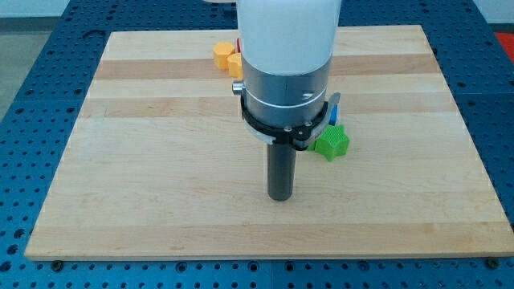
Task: Point at the green star
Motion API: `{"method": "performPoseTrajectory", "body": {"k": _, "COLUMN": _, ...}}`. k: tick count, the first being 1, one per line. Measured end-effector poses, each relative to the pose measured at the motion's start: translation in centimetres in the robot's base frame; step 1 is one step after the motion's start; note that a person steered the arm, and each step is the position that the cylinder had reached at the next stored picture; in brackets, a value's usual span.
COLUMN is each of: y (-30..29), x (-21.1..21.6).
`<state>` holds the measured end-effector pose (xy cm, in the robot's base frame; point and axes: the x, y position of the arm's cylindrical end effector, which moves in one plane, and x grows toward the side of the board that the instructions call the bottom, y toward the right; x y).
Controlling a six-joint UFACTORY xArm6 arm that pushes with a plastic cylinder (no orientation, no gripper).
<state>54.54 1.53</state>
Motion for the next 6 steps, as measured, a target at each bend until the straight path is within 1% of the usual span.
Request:
{"method": "performPoseTrajectory", "body": {"k": 1, "y": 3.5, "x": 0.0}}
{"method": "performPoseTrajectory", "body": {"k": 2, "y": 8.4, "x": -1.3}}
{"method": "performPoseTrajectory", "body": {"k": 3, "y": 10.2, "x": -2.9}}
{"method": "performPoseTrajectory", "body": {"k": 6, "y": 10.7, "x": -5.1}}
